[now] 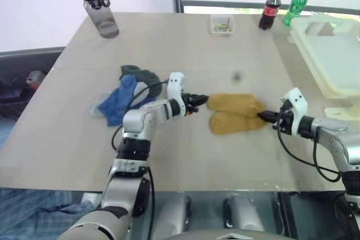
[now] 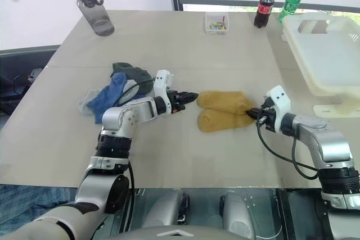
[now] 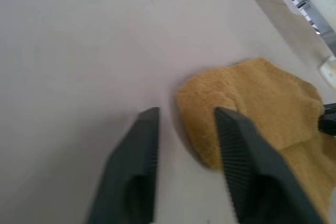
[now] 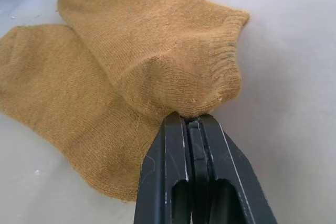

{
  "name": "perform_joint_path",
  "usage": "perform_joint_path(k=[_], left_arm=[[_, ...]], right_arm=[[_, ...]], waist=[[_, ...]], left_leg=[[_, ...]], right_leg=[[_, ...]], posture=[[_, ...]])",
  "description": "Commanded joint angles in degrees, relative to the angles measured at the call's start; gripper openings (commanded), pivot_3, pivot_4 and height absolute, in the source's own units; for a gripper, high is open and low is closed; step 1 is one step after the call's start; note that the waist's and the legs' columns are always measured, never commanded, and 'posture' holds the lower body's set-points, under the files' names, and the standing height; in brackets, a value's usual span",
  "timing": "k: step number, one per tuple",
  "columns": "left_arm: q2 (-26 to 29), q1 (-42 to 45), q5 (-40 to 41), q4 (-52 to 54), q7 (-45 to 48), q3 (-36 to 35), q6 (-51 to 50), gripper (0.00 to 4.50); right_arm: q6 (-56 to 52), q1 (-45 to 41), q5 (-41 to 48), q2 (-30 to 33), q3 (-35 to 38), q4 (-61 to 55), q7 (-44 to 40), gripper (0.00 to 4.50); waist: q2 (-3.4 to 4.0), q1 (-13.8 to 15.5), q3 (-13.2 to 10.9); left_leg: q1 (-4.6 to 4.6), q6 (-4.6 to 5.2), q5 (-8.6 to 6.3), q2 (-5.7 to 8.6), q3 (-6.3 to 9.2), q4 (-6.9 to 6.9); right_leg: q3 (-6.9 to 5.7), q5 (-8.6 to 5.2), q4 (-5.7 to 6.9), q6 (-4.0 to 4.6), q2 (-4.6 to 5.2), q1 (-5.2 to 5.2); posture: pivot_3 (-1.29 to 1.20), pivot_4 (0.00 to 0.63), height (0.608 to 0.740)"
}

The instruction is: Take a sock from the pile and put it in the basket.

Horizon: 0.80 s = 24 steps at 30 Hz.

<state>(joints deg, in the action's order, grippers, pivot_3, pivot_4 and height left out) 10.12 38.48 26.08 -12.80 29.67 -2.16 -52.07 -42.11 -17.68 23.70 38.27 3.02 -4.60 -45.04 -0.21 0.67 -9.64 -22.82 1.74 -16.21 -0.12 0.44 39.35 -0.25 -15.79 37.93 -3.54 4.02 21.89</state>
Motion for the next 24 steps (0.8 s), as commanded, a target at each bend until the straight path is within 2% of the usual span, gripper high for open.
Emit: perform_joint_path(k=[1,12,24], left_arm=[[-0.23,0.14,0.83,1.62,0.96,0.58,-0.38,0.02],[-0.39,-0.07,1.31,2.22,1.12,-0.08,-0.24,0.02],[-0.23,-4.36,9.55,10.36,0.66,-5.90,-4.72,0.02]], right_arm=[[1.18,0.29,0.60,0.51,0.95,-2.63,-0.65,0.00],[1.57,-0.16,0.71,0.12,1.47,-3.60,-0.53,0.00],[-2.88,-0.40,5.75,1.49,5.26,-10.70,0.51,0.00]], waist=[[0.00,0.01,0.00],[0.00,0.01,0.00],[0.00,0.06,0.00]], left_leg=[[0.00,0.00,0.00,0.00,0.00,0.00],[0.00,0.00,0.00,0.00,0.00,0.00],[-0.01,0.00,0.00,-0.03,0.01,-0.01]], right_leg=[[0.00,0.00,0.00,0.00,0.00,0.00],[0.00,0.00,0.00,0.00,0.00,0.00],[0.01,0.00,0.00,0.00,0.01,0.01]], posture=[[0.00,0.150,0.740],[0.00,0.150,0.740],[0.00,0.150,0.740]])
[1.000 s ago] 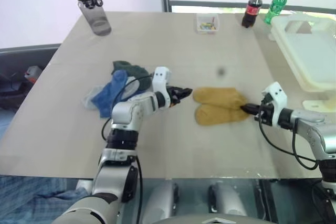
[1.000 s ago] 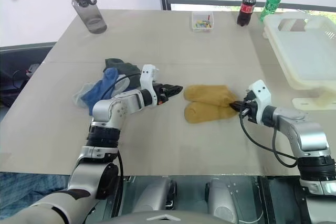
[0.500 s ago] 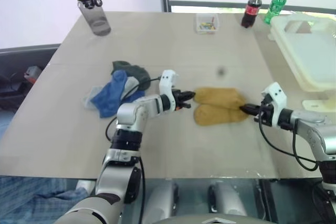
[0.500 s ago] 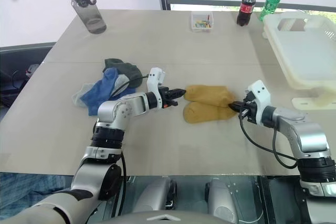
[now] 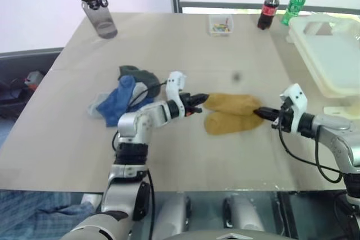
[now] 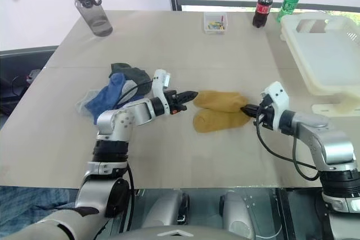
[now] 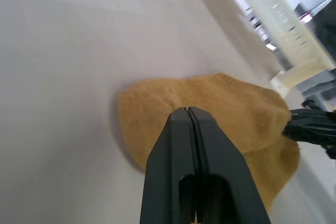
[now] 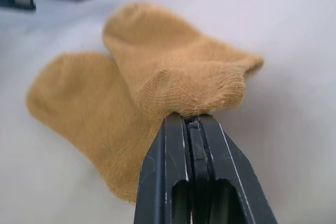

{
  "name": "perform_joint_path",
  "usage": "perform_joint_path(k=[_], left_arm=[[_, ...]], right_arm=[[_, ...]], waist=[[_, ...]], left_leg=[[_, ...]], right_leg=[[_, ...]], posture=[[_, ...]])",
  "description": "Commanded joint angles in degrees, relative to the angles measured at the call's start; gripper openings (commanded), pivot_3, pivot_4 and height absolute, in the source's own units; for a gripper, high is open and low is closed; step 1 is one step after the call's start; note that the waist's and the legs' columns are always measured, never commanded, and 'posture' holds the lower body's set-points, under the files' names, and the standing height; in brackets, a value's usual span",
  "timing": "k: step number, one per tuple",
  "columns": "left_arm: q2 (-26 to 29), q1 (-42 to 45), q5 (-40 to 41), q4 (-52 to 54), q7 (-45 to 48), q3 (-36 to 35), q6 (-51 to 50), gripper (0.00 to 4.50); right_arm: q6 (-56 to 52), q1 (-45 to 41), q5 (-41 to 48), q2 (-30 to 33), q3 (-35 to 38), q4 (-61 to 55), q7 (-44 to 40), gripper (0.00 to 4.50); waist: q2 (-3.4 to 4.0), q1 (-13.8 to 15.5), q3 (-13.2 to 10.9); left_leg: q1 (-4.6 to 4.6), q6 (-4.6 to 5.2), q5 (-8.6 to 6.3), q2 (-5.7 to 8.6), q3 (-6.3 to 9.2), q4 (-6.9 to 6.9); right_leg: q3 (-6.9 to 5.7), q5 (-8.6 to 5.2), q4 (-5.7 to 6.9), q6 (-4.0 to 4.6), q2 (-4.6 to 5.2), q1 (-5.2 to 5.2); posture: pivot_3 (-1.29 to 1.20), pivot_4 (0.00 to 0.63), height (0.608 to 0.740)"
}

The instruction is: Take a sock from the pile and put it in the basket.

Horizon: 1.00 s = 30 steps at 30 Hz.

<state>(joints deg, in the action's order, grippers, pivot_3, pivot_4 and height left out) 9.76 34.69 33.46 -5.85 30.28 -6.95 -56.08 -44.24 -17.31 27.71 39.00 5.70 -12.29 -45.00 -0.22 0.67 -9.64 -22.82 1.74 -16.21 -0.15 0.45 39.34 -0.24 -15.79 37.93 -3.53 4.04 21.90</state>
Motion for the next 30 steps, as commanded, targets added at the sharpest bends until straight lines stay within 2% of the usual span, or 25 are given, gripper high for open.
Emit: perform_joint_path(k=[1,5,9,11,13,17,28,30], left_arm=[[0.23,-0.85,2.30,3.72,-0.16,-1.10,-0.84,0.02],[1.56,-1.53,-1.70,2.33,-1.55,2.27,0.04,0.02],[-1.36,-0.04,-0.87,-2.36,-3.19,0.26,0.58,0.02],[-1.67,-0.06,-2.15,-3.03,-2.65,1.79,1.83,0.02],[-1.98,0.04,-2.72,-3.52,-2.85,2.17,2.45,0.00],[-1.83,0.04,-3.05,-3.82,-2.97,2.13,2.83,0.00],[-1.80,0.39,-3.25,-4.36,-2.75,2.48,3.41,0.00],[-1.86,0.56,-3.31,-4.61,-2.74,2.60,3.71,0.00]], right_arm=[[-0.97,-0.82,1.98,0.84,2.70,-3.19,0.62,0.00],[-0.64,-0.82,1.72,0.75,2.14,-2.34,1.04,0.00],[-0.07,-0.37,1.23,0.42,0.30,-1.22,0.11,0.00],[-1.06,-0.84,1.67,1.02,-0.69,-0.40,-1.08,0.00],[-1.36,-0.94,1.93,1.40,-1.02,-0.07,-1.66,0.61],[0.08,-0.13,0.89,0.94,-0.37,-0.44,-0.42,2.25],[-1.16,-2.83,2.30,-2.56,0.70,1.18,2.96,2.25],[-0.55,-2.89,1.84,-2.81,0.58,1.62,3.49,1.74]], waist=[[0.00,0.11,0.00],[0.00,0.03,0.00],[0.00,0.07,0.00],[-0.01,0.06,-0.01],[-0.01,0.02,-0.01],[-0.01,0.02,-0.01],[-0.01,0.01,-0.01],[-0.01,0.09,-0.01]], left_leg=[[0.00,0.00,0.00,0.00,0.01,0.00],[0.00,0.00,0.00,0.02,0.01,0.00],[0.00,0.01,0.00,0.02,0.00,0.00],[-0.01,0.01,0.00,0.02,0.00,0.00],[-0.01,0.01,0.00,0.02,-0.01,0.00],[-0.01,0.01,0.00,0.02,0.00,-0.01],[0.00,0.00,0.00,0.02,0.00,0.00],[-0.01,0.00,0.00,0.02,0.00,0.00]], right_leg=[[-0.01,0.00,0.00,0.00,0.00,0.00],[-0.01,0.00,0.00,0.00,0.00,0.00],[0.00,0.00,0.00,0.00,-0.01,0.00],[-0.01,0.00,0.00,0.00,-0.01,0.00],[-0.01,0.00,-0.01,0.00,-0.01,0.00],[0.00,0.00,-0.01,0.00,-0.01,0.00],[-0.01,0.00,0.00,0.00,-0.01,0.00],[-0.01,0.00,0.00,0.00,-0.01,0.00]], posture=[[0.00,0.150,0.740],[0.00,0.150,0.740],[0.00,0.150,0.740],[0.00,0.150,0.740],[0.00,0.150,0.740],[0.00,0.150,0.740],[0.00,0.150,0.740],[0.00,0.150,0.740]])
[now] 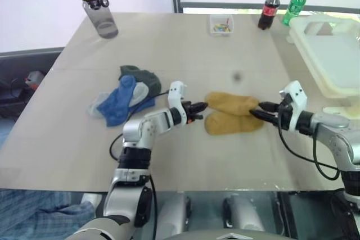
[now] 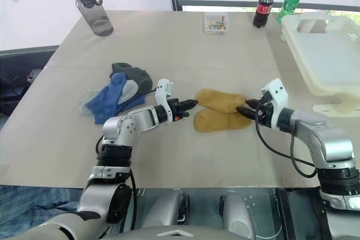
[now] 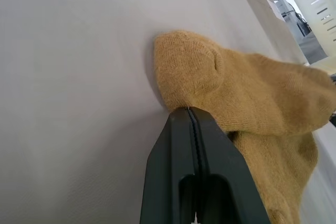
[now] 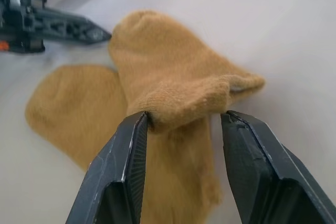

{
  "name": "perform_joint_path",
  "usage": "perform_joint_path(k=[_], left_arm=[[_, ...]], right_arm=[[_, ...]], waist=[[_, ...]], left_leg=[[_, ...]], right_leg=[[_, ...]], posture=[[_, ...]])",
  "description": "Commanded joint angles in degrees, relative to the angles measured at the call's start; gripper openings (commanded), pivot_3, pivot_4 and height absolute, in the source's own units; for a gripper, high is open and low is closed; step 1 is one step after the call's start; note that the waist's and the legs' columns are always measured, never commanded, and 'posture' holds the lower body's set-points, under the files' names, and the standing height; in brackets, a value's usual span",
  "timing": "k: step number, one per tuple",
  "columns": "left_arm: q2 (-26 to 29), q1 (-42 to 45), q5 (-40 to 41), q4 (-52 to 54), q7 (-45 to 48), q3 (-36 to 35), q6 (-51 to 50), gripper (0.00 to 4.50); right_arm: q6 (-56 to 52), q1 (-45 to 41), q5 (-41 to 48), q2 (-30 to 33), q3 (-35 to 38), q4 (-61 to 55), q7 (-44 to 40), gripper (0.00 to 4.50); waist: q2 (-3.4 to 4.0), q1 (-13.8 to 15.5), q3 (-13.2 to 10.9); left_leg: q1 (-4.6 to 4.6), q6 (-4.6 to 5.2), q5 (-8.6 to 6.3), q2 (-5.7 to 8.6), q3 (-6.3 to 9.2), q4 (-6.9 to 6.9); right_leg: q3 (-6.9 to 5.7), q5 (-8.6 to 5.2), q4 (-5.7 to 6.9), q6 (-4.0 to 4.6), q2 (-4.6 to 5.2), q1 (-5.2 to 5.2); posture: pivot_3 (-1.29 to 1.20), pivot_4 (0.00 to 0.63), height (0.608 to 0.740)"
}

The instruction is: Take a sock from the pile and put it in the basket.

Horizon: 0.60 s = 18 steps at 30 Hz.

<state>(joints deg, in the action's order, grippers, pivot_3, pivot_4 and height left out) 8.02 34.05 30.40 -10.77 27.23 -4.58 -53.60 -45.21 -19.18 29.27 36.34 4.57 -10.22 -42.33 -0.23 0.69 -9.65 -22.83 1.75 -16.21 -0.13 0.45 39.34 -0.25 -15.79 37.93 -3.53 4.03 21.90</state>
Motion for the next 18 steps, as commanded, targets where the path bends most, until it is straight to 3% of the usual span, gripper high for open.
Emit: perform_joint_path(k=[1,4,18], left_arm=[[-0.12,1.24,-0.25,0.23,0.31,0.28,1.32,0.00],[-0.38,1.36,-0.05,-0.02,0.42,0.17,1.67,0.00],[-3.63,3.63,2.25,-2.88,0.47,-2.03,0.37,0.00]], right_arm=[[0.63,-1.02,0.18,-0.22,1.71,-0.33,1.05,1.47],[0.61,-0.93,0.31,-0.08,1.68,-0.18,1.05,0.09],[2.09,-0.14,-0.41,0.16,1.20,0.61,0.40,0.09]], waist=[[0.00,0.10,0.00],[0.00,0.06,0.00],[0.00,-0.05,0.00]], left_leg=[[-0.01,0.00,0.00,0.00,0.00,0.00],[-0.02,0.00,0.00,0.01,-0.01,0.00],[-0.01,0.00,0.00,0.01,-0.01,0.00]], right_leg=[[0.00,0.00,-0.01,0.00,0.00,0.00],[0.00,0.00,-0.02,0.00,0.01,0.00],[0.00,0.00,-0.01,0.00,0.00,0.00]], posture=[[0.00,0.150,0.740],[0.00,0.150,0.740],[0.00,0.150,0.740]])
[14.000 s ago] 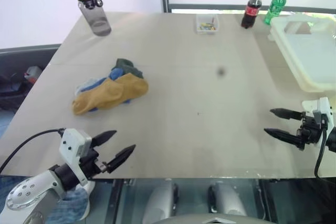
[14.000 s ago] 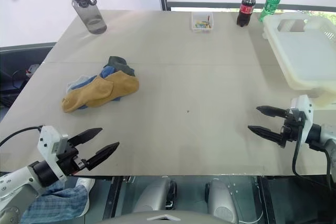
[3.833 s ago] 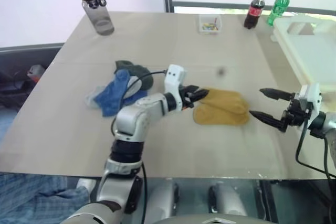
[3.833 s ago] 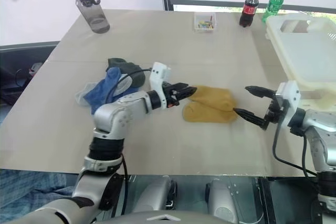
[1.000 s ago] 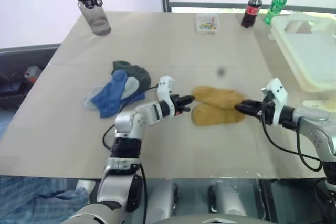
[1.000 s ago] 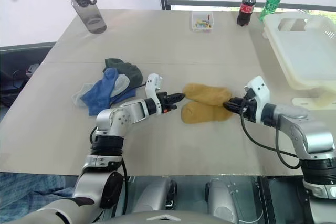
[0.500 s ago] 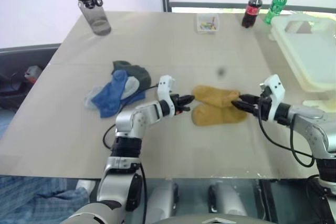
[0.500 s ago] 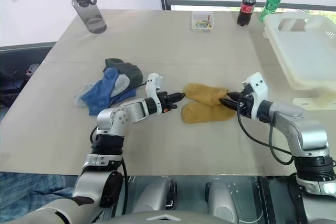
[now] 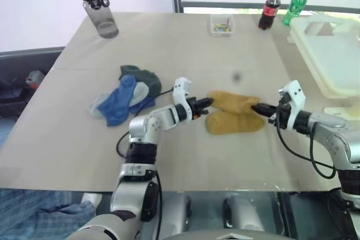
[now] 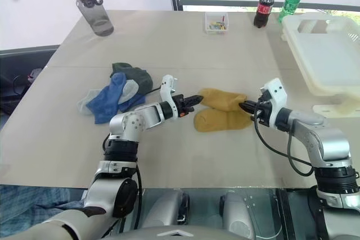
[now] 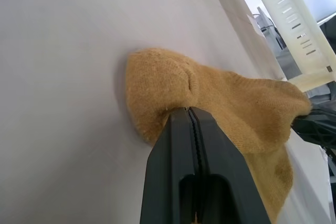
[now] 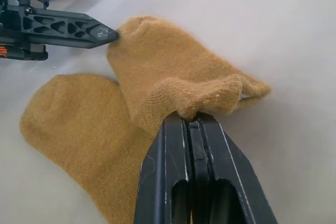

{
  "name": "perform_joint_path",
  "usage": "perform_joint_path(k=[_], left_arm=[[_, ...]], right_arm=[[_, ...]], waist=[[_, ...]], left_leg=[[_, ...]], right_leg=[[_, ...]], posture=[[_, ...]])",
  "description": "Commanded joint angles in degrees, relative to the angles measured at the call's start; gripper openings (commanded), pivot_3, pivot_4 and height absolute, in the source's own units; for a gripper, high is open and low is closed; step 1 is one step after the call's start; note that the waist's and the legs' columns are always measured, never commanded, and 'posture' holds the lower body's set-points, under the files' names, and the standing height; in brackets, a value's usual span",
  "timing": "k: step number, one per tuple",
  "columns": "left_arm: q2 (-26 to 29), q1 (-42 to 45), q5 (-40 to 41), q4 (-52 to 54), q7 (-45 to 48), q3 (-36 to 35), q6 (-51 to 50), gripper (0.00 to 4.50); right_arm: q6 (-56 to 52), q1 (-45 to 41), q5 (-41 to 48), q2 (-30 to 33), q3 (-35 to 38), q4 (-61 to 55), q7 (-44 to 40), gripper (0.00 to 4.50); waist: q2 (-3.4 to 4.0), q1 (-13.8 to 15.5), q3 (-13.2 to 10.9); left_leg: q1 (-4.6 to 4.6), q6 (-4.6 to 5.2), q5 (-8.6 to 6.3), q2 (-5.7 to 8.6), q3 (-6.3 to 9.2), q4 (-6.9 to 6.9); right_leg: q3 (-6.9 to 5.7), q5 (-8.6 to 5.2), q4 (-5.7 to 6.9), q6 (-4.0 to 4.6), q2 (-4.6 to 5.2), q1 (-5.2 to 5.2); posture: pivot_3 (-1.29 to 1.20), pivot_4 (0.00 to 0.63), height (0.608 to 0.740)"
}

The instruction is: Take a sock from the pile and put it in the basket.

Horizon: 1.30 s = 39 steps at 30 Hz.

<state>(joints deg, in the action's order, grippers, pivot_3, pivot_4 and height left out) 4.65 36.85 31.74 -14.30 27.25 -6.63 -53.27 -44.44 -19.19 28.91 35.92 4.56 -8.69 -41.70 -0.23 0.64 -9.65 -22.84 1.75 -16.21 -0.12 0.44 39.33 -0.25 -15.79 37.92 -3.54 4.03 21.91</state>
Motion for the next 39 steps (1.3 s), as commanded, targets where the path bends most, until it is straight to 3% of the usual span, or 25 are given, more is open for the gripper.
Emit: perform_joint_path(k=[1,8,11,17,25,29,30,31,34,39], left_arm=[[-0.28,0.82,0.90,0.66,0.42,-0.01,-0.05,0.00],[0.80,0.29,-0.81,2.47,0.28,0.99,2.16,0.00],[1.20,0.29,-0.78,3.89,0.83,0.72,3.73,0.80],[2.75,0.56,-7.38,2.76,0.41,6.57,10.03,3.35],[0.84,2.34,-13.72,-4.14,0.52,11.20,16.40,3.35],[0.36,1.68,-14.00,-3.38,0.97,11.29,16.15,2.32],[0.52,1.35,-14.22,-3.02,1.07,11.52,16.13,1.69],[0.66,1.14,-14.37,-2.77,1.16,11.72,16.14,1.47],[0.58,0.39,-13.28,-1.67,1.23,10.93,14.78,0.08],[2.40,-1.62,-13.00,5.34,0.99,10.91,12.49,0.08]], right_arm=[[1.39,-0.12,-0.07,0.57,1.23,-0.88,-0.27,0.09],[2.18,-0.17,-0.71,0.35,1.13,-0.13,-0.60,0.09],[2.41,-0.07,-0.77,0.27,1.12,-0.05,-0.72,0.00],[2.46,0.11,-0.75,0.17,0.92,-0.18,-0.89,0.00],[2.79,0.07,-0.91,0.07,0.71,-0.11,-0.94,0.00],[3.03,0.32,-0.98,0.08,0.98,-0.22,-0.64,0.00],[3.02,0.38,-0.97,0.07,1.00,-0.30,-0.59,0.00],[3.01,0.42,-0.96,0.07,1.01,-0.35,-0.56,0.00],[2.96,0.45,-0.95,-0.05,0.99,-0.45,-0.39,0.00],[3.30,0.25,-0.65,-0.52,0.79,-0.83,-0.65,0.00]], waist=[[0.00,0.01,0.00],[0.00,0.01,0.00],[0.00,0.02,0.00],[0.00,0.06,0.00],[0.00,0.12,0.00],[0.00,0.12,0.00],[0.00,0.12,0.00],[0.00,0.11,0.00],[0.00,0.13,0.00],[0.00,-0.01,0.00]], left_leg=[[0.00,0.00,0.00,0.00,0.00,0.00],[0.00,0.00,0.00,0.00,0.00,0.00],[0.00,0.00,0.00,0.00,0.00,0.00],[0.00,-0.01,0.00,0.00,0.00,0.00],[0.01,0.00,0.00,0.02,0.00,0.00],[0.00,0.01,0.00,0.01,0.00,0.00],[0.00,0.01,0.00,0.01,0.00,0.00],[0.00,0.01,0.00,0.01,0.00,0.00],[0.00,0.01,-0.01,0.01,0.00,0.00],[0.00,0.01,-0.01,0.00,0.01,-0.01]], right_leg=[[0.00,0.00,0.00,0.00,0.00,0.00],[0.00,0.00,0.00,0.00,0.00,0.00],[0.00,0.00,0.00,0.00,0.00,0.00],[0.01,0.00,0.00,0.00,0.00,0.00],[0.00,0.00,0.00,0.00,0.01,-0.01],[-0.01,0.00,0.00,0.00,0.00,0.00],[0.00,0.00,0.00,0.00,0.00,0.00],[0.00,0.00,0.00,0.00,0.01,0.00],[0.00,0.00,-0.01,0.00,0.01,0.00],[0.00,0.00,-0.01,0.00,0.00,0.00]], posture=[[0.00,0.150,0.740],[0.00,0.150,0.740],[0.00,0.150,0.740],[0.00,0.150,0.740],[0.00,0.150,0.740],[0.00,0.150,0.740],[0.00,0.150,0.740],[0.00,0.150,0.740],[0.00,0.150,0.740],[0.00,0.150,0.740]])
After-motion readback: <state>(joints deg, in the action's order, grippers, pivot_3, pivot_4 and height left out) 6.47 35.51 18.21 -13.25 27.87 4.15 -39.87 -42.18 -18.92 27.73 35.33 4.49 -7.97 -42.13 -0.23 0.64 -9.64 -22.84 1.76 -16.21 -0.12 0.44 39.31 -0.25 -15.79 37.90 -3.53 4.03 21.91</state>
